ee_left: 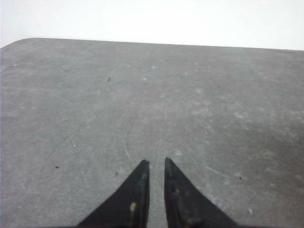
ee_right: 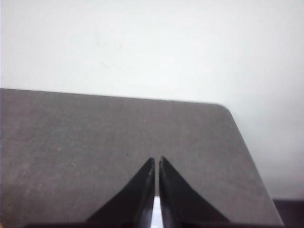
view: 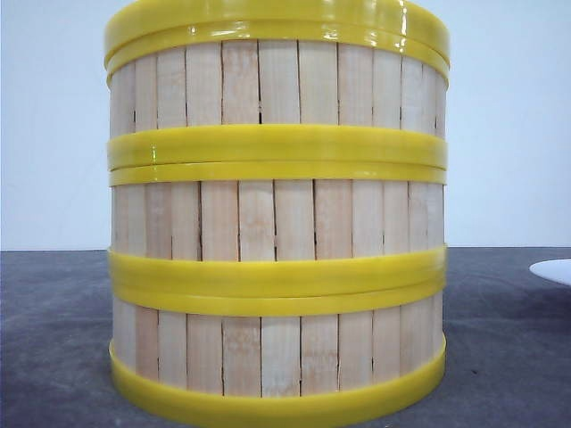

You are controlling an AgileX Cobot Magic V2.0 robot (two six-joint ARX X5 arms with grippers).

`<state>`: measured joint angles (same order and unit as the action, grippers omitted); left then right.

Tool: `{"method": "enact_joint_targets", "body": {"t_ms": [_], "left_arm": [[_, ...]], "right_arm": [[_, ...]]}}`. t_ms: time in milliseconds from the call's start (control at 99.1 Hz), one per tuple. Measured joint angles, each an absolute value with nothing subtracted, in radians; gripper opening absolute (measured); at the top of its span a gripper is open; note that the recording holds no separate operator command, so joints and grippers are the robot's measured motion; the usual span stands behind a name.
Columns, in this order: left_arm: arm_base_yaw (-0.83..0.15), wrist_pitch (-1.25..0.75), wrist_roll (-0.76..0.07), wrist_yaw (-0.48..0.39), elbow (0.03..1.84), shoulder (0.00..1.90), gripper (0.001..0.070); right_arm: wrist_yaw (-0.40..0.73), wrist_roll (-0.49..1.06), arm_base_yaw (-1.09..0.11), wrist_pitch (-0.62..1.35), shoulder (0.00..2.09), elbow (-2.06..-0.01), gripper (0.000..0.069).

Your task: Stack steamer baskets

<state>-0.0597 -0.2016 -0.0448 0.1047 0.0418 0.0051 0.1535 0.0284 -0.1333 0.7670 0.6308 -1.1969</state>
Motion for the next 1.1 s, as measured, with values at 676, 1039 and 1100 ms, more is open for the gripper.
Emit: {"method": "enact_joint_targets", "body": {"t_ms": [676, 1039, 1100], "left_arm": [[-0.06, -0.202, -0.045, 0.105, 0.042, 0.005, 0.0031], [-0.06, -0.202, -0.045, 0.105, 0.042, 0.005, 0.0031], [-0.06, -0.202, -0.045, 0.105, 0.042, 0.005, 0.0031]], "right_arm": [[0.004, -0.007, 0.044, 0.112, 0.312, -0.408, 0.0011], [0.004, -0.06, 0.046, 0.059, 0.103, -0.088, 0.0011], [0.004, -0.06, 0.048, 0.059, 0.079, -0.062, 0.0011]]}}
